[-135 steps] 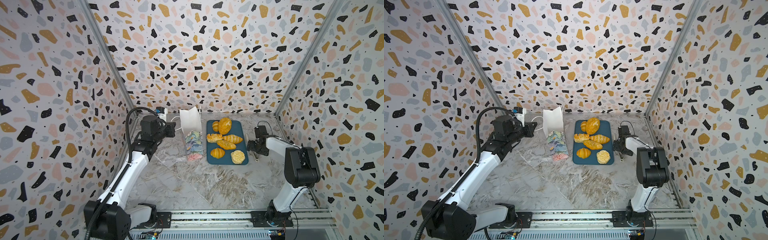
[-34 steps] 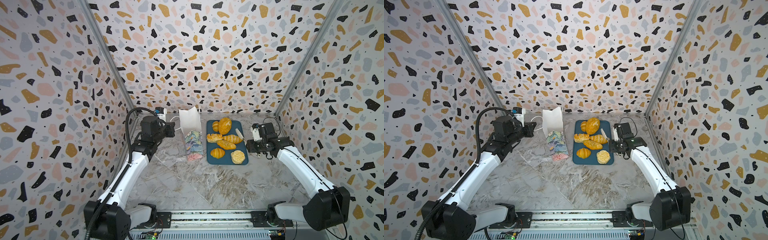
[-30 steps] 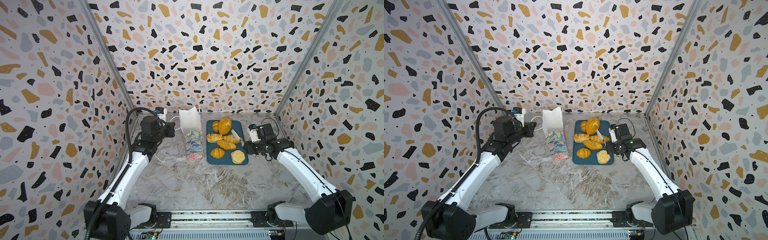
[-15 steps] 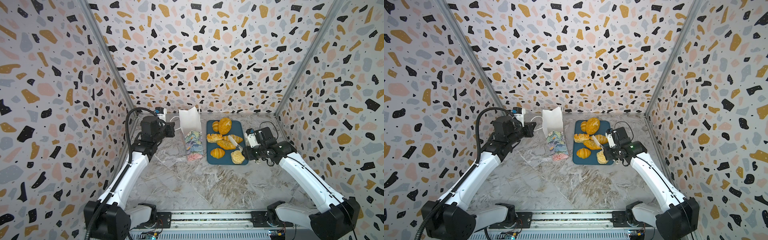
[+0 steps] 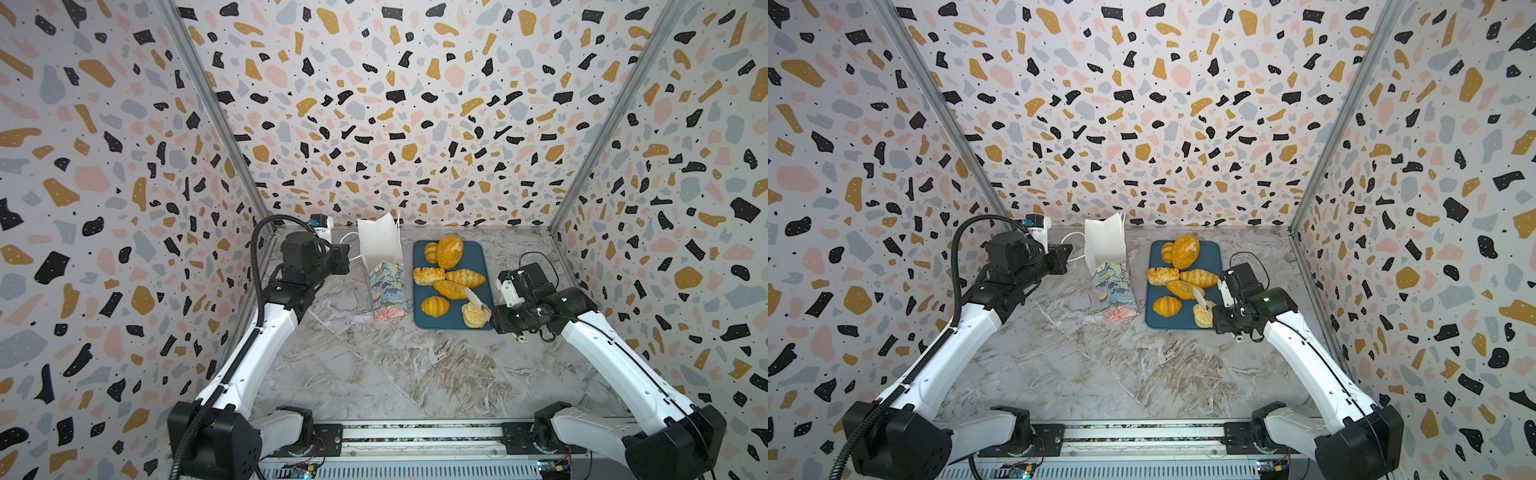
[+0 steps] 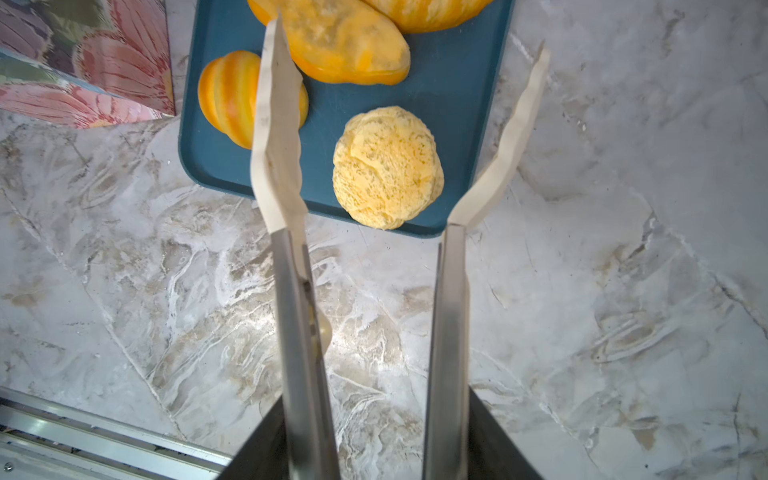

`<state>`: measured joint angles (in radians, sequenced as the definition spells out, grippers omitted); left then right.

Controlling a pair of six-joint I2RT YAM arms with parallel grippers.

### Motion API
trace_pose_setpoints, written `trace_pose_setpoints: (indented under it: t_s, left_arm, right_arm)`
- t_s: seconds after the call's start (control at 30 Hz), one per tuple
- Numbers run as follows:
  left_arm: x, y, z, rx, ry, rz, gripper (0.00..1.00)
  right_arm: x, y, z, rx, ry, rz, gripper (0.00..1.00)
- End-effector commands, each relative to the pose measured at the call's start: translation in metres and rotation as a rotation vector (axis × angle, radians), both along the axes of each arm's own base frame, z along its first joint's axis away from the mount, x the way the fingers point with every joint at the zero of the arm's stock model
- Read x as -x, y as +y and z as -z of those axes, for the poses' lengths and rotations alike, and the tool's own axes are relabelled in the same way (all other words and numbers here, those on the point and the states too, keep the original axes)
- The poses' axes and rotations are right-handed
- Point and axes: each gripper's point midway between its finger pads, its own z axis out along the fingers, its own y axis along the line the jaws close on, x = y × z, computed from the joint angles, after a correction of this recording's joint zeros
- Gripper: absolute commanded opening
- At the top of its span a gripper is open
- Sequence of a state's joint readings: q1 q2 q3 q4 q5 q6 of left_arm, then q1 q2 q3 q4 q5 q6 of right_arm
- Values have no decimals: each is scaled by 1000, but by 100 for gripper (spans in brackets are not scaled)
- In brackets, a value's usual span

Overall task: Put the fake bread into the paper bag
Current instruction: 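Position the open tongs around the round seeded bun with the right gripper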

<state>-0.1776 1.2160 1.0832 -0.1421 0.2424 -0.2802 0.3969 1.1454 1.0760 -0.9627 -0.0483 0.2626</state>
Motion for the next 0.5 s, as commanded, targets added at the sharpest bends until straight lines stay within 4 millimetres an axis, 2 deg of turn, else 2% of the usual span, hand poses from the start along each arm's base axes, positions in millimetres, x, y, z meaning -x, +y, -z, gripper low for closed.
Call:
trace_pose_setpoints:
  t_s: [0.0, 0.2, 0.47]
  left_arm:
    - [-1, 2, -2, -3, -10, -8, 0]
    - [0, 2, -1, -3, -10, -9, 0]
    - [1, 2, -4, -1, -14, -8, 0]
  right_arm:
    - [9, -5, 4, 4, 36, 41, 54]
    - [20, -3, 20, 19, 82, 48, 53]
    - [27, 12, 29, 5, 108, 15, 54]
